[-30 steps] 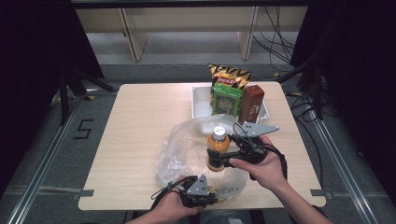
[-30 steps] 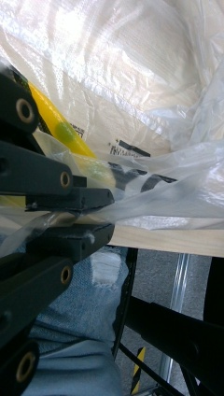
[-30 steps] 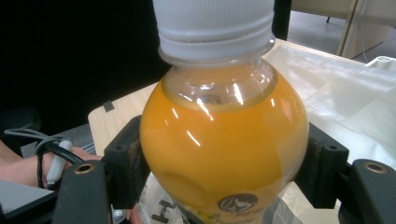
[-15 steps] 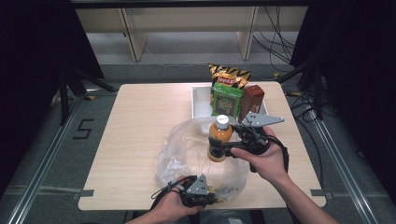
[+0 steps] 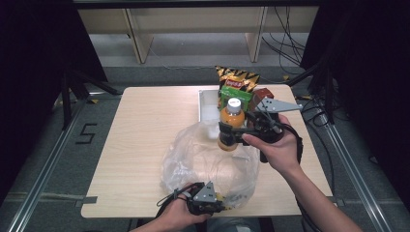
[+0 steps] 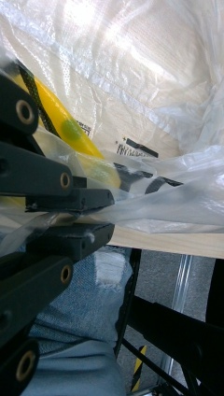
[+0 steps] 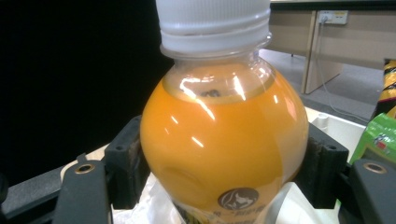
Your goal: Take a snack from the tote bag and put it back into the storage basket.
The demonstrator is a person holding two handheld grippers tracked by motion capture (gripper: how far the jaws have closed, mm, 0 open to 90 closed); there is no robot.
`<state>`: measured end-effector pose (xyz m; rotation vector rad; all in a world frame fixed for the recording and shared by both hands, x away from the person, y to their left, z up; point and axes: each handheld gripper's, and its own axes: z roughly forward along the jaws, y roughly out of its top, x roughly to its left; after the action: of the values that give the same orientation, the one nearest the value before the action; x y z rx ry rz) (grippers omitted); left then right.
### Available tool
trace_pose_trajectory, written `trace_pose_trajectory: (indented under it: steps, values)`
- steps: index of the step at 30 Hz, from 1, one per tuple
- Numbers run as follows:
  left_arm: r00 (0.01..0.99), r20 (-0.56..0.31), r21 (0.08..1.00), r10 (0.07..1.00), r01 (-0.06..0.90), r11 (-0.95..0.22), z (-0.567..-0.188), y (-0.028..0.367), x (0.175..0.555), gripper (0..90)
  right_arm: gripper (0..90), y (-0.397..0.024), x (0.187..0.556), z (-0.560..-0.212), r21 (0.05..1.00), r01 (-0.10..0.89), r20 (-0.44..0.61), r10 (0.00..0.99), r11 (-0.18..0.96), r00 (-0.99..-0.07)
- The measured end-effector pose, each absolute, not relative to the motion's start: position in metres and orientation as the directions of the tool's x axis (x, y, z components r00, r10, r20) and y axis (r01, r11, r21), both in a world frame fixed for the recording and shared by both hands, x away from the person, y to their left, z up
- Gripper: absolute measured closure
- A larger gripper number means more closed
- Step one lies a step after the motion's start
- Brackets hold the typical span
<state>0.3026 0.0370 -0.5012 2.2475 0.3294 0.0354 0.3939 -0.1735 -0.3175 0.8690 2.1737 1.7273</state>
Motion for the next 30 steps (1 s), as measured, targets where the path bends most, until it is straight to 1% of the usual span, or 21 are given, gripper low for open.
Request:
trace_pose_trajectory:
  steps: [1, 6, 8, 9, 12, 15, 17, 21, 22, 24, 25, 27, 28, 29, 30]
  values:
    - [0.965, -0.086, 0.76, 0.248, 0.224, -0.611, -0.501, 0.037, 0.303, 81.7, 31.1, -0.174, 0.397, -0.316, 0.948, 0.288, 0.16, 0.579, 0.137, -0.8]
    - [0.967, -0.093, 0.76, 0.237, 0.223, -0.61, -0.502, 0.037, 0.303, 81.6, 31.1, -0.174, 0.403, -0.312, 0.947, 0.298, 0.171, 0.594, 0.122, -0.786]
    - [0.967, -0.093, 0.761, 0.236, 0.222, -0.61, -0.502, 0.037, 0.303, 81.7, 31.1, -0.174, 0.407, -0.311, 0.952, 0.28, 0.155, 0.598, 0.122, -0.786]
    - [0.968, -0.091, 0.76, 0.235, 0.22, -0.611, -0.502, 0.037, 0.303, 81.7, 31.1, -0.174, 0.407, -0.309, 0.948, 0.296, 0.17, 0.601, 0.116, -0.781]
    - [0.967, -0.089, 0.762, 0.238, 0.22, -0.608, -0.502, 0.036, 0.303, 81.7, 31.1, -0.172, 0.412, -0.306, 0.954, 0.278, 0.157, 0.6, 0.114, -0.784]
    - [0.967, -0.078, 0.759, 0.243, 0.216, -0.614, -0.501, 0.037, 0.302, 81.6, 31.1, -0.17, 0.416, -0.302, 0.952, 0.287, 0.166, 0.61, 0.105, -0.775]
    - [0.966, -0.079, 0.763, 0.245, 0.217, -0.609, -0.501, 0.037, 0.302, 81.6, 31.1, -0.17, 0.418, -0.301, 0.956, 0.272, 0.149, 0.617, 0.109, -0.773]
    - [0.967, -0.084, 0.761, 0.239, 0.217, -0.611, -0.501, 0.037, 0.303, 81.6, 31.1, -0.169, 0.423, -0.298, 0.954, 0.284, 0.168, 0.62, 0.093, -0.766]
    - [0.968, -0.086, 0.761, 0.238, 0.218, -0.611, -0.502, 0.036, 0.303, 81.6, 31.1, -0.17, 0.426, -0.298, 0.963, 0.249, 0.135, 0.62, 0.1, -0.773]
    - [0.967, -0.083, 0.758, 0.242, 0.219, -0.614, -0.501, 0.036, 0.302, 81.6, 31.1, -0.17, 0.427, -0.297, 0.963, 0.251, 0.139, 0.626, 0.094, -0.767]
    - [0.967, -0.084, 0.758, 0.242, 0.22, -0.614, -0.501, 0.036, 0.302, 81.5, 31.1, -0.169, 0.426, -0.295, 0.954, 0.288, 0.175, 0.624, 0.083, -0.761]
    - [0.966, -0.084, 0.758, 0.243, 0.22, -0.614, -0.501, 0.036, 0.302, 81.6, 31.1, -0.17, 0.43, -0.294, 0.965, 0.251, 0.147, 0.628, 0.081, -0.764]
    - [0.966, -0.085, 0.759, 0.243, 0.221, -0.613, -0.502, 0.036, 0.302, 81.6, 31.1, -0.17, 0.43, -0.293, 0.962, 0.265, 0.162, 0.632, 0.072, -0.758]
    - [0.966, -0.083, 0.759, 0.243, 0.22, -0.613, -0.501, 0.036, 0.302, 81.6, 31.1, -0.171, 0.432, -0.292, 0.967, 0.243, 0.141, 0.631, 0.078, -0.763]
    - [0.966, -0.083, 0.758, 0.243, 0.22, -0.614, -0.501, 0.036, 0.302, 81.6, 31.1, -0.171, 0.432, -0.291, 0.963, 0.259, 0.156, 0.637, 0.072, -0.755]
